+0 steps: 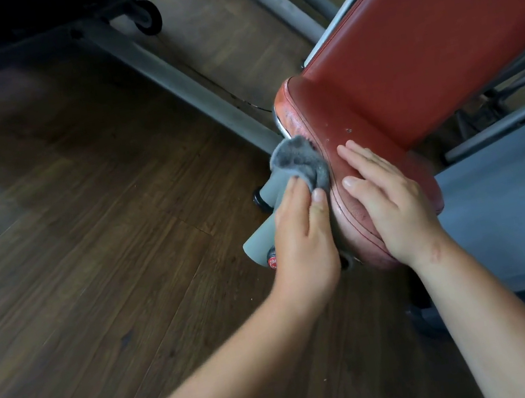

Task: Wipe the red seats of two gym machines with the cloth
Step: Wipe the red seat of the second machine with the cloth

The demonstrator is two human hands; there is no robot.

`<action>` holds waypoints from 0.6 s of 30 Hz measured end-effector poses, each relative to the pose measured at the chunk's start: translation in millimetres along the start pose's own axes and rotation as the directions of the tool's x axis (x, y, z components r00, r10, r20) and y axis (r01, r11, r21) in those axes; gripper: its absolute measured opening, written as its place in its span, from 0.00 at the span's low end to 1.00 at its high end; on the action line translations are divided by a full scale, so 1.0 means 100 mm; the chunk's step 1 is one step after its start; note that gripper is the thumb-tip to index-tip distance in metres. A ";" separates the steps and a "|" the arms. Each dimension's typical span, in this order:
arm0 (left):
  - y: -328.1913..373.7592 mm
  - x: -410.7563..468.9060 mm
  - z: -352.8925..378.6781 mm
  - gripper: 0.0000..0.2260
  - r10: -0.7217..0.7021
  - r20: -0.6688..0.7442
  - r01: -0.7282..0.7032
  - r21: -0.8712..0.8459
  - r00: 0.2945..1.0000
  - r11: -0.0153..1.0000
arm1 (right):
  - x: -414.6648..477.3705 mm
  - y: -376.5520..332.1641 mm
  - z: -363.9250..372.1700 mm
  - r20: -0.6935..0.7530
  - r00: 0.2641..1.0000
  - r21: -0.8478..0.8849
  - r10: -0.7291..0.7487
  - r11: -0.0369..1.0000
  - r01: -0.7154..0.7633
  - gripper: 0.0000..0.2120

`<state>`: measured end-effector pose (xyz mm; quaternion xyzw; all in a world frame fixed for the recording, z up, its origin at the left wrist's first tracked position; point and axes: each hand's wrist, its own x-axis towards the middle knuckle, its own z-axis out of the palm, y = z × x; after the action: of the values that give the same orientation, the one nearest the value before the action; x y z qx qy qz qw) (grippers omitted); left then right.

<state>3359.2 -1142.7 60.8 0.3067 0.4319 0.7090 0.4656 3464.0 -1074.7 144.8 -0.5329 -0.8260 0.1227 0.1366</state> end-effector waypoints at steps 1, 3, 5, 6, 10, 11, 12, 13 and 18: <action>0.01 -0.15 0.05 0.13 -0.011 -0.003 0.011 -0.029 1.000 1.000 | 0.00 0.00 0.00 -0.001 1.000 0.000 -0.001 1.000 0.001 0.31; 0.04 -0.35 0.10 0.11 -0.006 -0.007 0.006 -0.062 1.000 0.998 | 0.00 0.01 0.00 -0.004 1.000 0.013 -0.005 1.000 0.005 0.30; 0.02 -0.24 0.11 0.11 -0.007 -0.017 0.006 -0.063 1.000 0.998 | -0.01 0.03 0.00 -0.030 0.999 0.054 -0.020 0.998 0.021 0.26; 0.04 -0.14 0.08 0.12 -0.013 -0.022 0.011 -0.062 1.000 0.998 | -0.02 0.04 0.00 -0.054 0.998 0.073 -0.035 0.997 0.039 0.24; 0.05 -0.01 0.07 0.12 -0.007 -0.044 0.005 -0.038 0.999 0.999 | -0.07 0.06 0.03 -0.169 0.980 0.075 -0.106 0.990 0.120 0.17; 0.06 -0.11 0.10 0.11 -0.009 -0.053 0.008 -0.025 0.999 1.000 | -0.08 0.06 0.03 -0.189 0.974 0.060 -0.121 0.989 0.134 0.17; 0.08 -0.22 0.13 0.10 -0.006 -0.049 0.006 -0.010 0.999 1.000 | -0.08 0.07 0.03 -0.202 0.971 0.051 -0.132 0.988 0.145 0.16; 0.10 -0.30 0.15 0.09 -0.001 -0.045 0.001 0.002 0.999 1.000 | -0.08 0.07 0.02 -0.207 0.968 0.048 -0.141 0.987 0.154 0.16; 0.06 0.10 0.03 0.15 -0.018 -0.009 0.017 -0.074 1.000 0.997 | -0.11 0.07 0.04 -0.235 0.956 0.040 -0.175 0.981 0.189 0.15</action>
<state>3355.2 -1134.0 68.1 0.2821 0.4104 0.7218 0.4807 3472.5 -1082.0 137.2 -0.4609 -0.8459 0.0724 0.2586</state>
